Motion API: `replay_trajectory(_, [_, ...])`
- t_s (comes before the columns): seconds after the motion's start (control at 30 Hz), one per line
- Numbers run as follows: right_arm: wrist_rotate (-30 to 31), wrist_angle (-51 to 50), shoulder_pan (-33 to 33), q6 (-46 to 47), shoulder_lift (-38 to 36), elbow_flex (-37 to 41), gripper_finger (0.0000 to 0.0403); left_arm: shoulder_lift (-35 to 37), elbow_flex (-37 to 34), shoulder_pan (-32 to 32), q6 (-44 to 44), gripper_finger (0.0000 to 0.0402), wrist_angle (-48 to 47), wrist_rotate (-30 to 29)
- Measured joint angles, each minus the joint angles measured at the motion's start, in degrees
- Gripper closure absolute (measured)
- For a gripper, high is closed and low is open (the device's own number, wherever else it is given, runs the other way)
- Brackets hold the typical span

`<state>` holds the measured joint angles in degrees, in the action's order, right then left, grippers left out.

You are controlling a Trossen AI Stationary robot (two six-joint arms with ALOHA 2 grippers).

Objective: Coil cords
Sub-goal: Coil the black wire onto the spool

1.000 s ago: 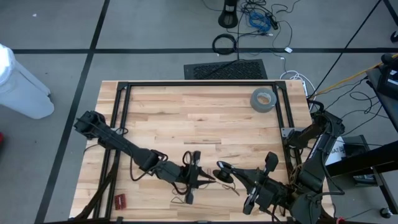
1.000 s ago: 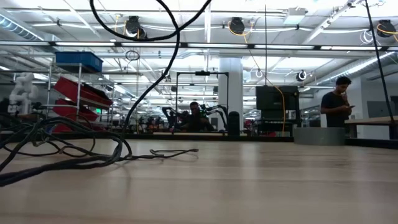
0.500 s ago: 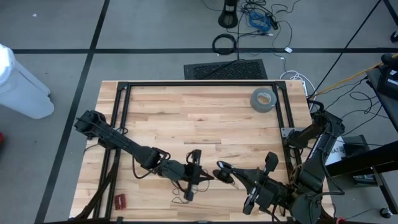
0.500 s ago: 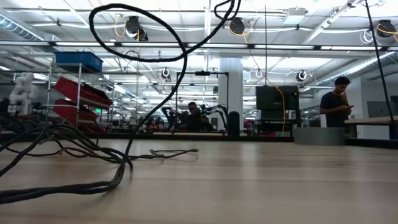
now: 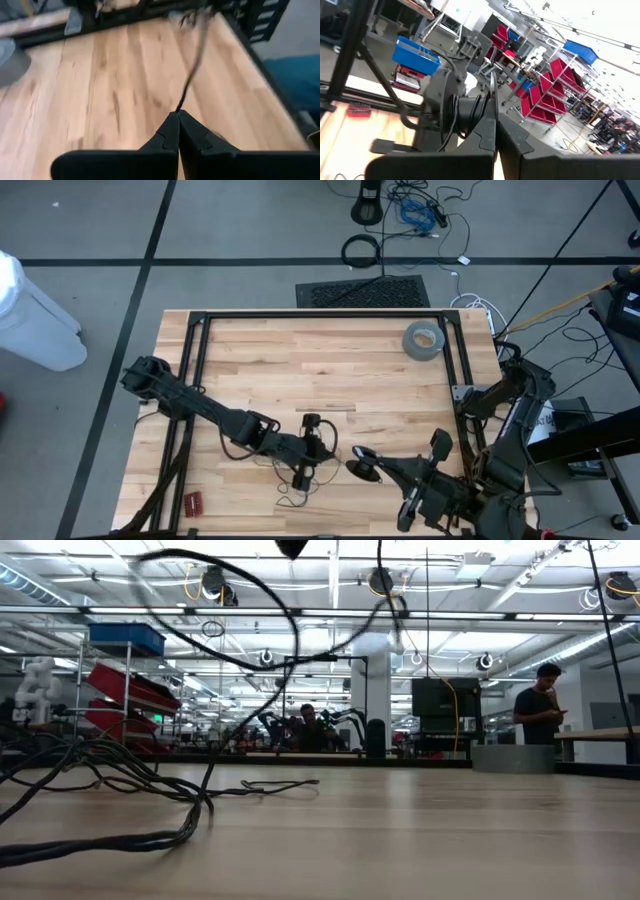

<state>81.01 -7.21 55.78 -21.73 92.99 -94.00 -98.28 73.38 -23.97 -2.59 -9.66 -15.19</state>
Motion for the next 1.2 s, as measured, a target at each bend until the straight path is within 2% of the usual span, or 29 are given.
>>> replay_trajectory(0.17, [0.1,2.7,1.7,-1.9,0.0,0.0,0.0403,0.0,0.0,0.9,-0.5,0.0401,-5.8,-4.2])
replay_trajectory(0.33, [0.4,2.8,3.1,-2.1,0.0,0.0,0.0403,0.0,0.0,1.5,-3.2,0.0401,-11.5,-4.6])
replay_trajectory(0.53, [2.0,2.7,3.3,-2.1,0.0,0.0,0.0403,0.0,0.0,1.6,-3.4,0.04,-10.2,-4.4])
replay_trajectory(0.63, [2.0,2.7,3.2,-2.1,0.0,0.0,0.0403,0.2,0.0,1.6,-4.1,0.039,-7.4,-1.4])
replay_trajectory(0.8, [2.4,2.7,3.2,-2.6,0.0,0.0,0.0403,0.4,0.0,0.6,-2.8,0.0361,2.8,4.8])
replay_trajectory(0.93, [5.1,2.6,3.2,-3.0,0.0,0.0,0.0403,0.3,0.0,-1.2,-2.6,0.0325,12.7,9.0])
replay_trajectory(1.2, [8.1,2.5,3.2,-3.6,0.0,0.0,0.0403,0.0,0.0,-3.1,-2.6,0.0233,13.2,9.1])
